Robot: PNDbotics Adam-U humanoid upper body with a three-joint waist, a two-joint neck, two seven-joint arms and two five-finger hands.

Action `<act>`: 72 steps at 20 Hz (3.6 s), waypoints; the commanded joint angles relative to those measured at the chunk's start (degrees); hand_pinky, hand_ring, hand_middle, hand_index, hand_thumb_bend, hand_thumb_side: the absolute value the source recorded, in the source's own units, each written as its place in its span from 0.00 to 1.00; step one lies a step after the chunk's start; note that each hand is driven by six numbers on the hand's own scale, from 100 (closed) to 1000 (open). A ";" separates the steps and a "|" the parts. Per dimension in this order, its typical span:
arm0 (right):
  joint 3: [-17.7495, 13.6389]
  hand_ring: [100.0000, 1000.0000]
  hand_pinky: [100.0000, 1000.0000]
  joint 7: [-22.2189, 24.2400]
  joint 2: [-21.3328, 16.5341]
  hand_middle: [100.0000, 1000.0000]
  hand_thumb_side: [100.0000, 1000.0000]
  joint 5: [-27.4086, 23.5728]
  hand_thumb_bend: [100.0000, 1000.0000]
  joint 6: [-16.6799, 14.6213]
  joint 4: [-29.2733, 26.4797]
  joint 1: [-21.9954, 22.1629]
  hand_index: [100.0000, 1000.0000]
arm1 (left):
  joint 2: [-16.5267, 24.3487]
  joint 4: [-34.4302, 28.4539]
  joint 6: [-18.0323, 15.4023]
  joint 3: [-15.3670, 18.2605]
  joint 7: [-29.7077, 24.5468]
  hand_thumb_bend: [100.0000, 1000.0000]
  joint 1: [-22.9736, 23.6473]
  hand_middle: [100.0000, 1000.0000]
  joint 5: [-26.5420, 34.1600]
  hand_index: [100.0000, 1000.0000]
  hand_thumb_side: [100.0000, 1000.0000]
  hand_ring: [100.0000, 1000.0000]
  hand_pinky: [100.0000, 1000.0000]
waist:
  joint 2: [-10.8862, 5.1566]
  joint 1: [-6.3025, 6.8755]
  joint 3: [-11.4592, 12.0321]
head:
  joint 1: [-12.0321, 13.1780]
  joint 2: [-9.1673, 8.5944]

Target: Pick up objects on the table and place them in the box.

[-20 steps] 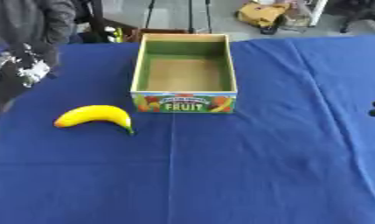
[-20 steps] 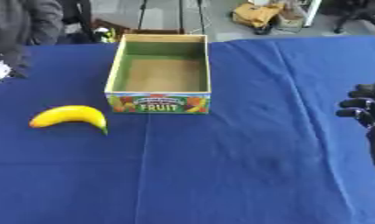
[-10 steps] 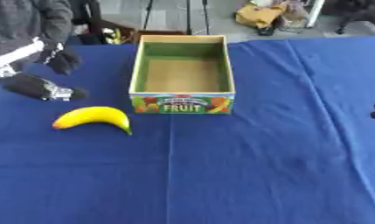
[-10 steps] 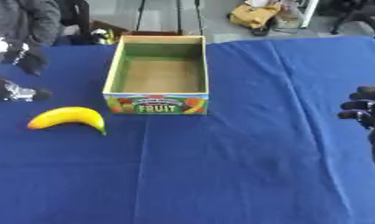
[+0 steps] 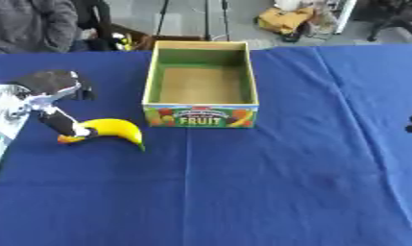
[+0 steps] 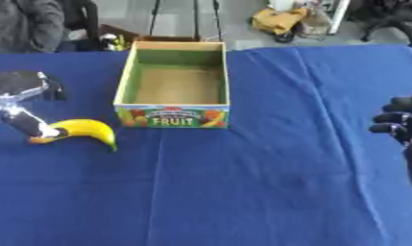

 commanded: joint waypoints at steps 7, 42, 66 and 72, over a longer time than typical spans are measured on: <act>-0.30 0.52 0.48 0.20 -1.15 0.51 0.58 -0.41 0.00 0.00 -0.39 -0.58 0.60 | -1.08 2.04 -0.10 0.52 2.42 0.53 -1.57 0.54 1.23 0.70 0.24 0.55 0.63 | -0.88 -0.17 0.04 | 0.01 -0.64; -0.38 0.52 0.49 0.27 -1.02 0.51 0.58 -0.35 0.00 -0.02 -0.19 -0.60 0.60 | -1.70 3.17 -2.01 -0.29 -1.40 0.47 -0.80 0.52 1.26 0.67 0.24 0.53 0.61 | -0.75 -0.10 -0.25 | -0.03 -0.66; -0.36 0.52 0.49 0.35 -1.05 0.51 0.58 -0.38 0.00 -0.01 -0.03 -0.64 0.60 | -1.69 3.60 -2.18 -0.27 -0.37 0.22 -0.73 0.37 1.53 0.49 0.14 0.38 0.44 | -0.78 -0.28 -0.04 | 0.07 -0.89; -0.36 0.52 0.49 0.38 -1.08 0.51 0.58 -0.39 0.00 -0.01 0.00 -0.66 0.60 | -1.49 2.93 -1.79 0.13 -0.16 0.17 -0.84 0.34 3.00 0.45 0.14 0.36 0.42 | -0.85 -0.32 0.03 | 0.10 -0.98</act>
